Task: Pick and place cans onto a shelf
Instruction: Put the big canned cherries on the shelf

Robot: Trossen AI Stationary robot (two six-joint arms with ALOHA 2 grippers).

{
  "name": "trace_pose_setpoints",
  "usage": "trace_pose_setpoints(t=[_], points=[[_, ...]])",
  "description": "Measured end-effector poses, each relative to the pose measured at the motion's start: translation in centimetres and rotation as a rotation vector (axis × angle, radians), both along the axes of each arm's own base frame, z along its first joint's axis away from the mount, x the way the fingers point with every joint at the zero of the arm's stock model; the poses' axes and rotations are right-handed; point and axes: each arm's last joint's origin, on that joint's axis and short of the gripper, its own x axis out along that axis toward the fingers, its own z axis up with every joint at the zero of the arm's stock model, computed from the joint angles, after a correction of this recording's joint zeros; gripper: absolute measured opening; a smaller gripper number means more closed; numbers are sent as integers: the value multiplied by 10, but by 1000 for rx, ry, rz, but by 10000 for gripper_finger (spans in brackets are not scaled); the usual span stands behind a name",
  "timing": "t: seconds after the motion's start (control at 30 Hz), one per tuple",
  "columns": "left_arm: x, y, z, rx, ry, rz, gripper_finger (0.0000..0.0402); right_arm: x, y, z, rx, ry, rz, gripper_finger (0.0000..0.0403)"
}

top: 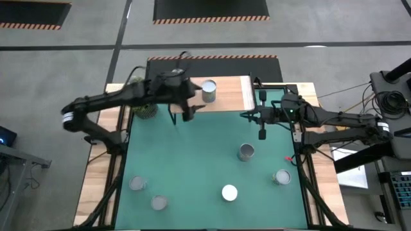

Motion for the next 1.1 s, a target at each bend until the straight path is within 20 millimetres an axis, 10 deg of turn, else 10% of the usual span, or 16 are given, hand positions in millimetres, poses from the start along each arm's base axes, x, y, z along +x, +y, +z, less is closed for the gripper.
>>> trace_pose_setpoints(t=[0.63,1.1], points=[[-107,-49,-54,-37,-496,126,312,91,-38,-8,17,357,-254,9],[-158,-47,-59,183,-509,407,30,105,-80,-3,64,473,-365,9]])
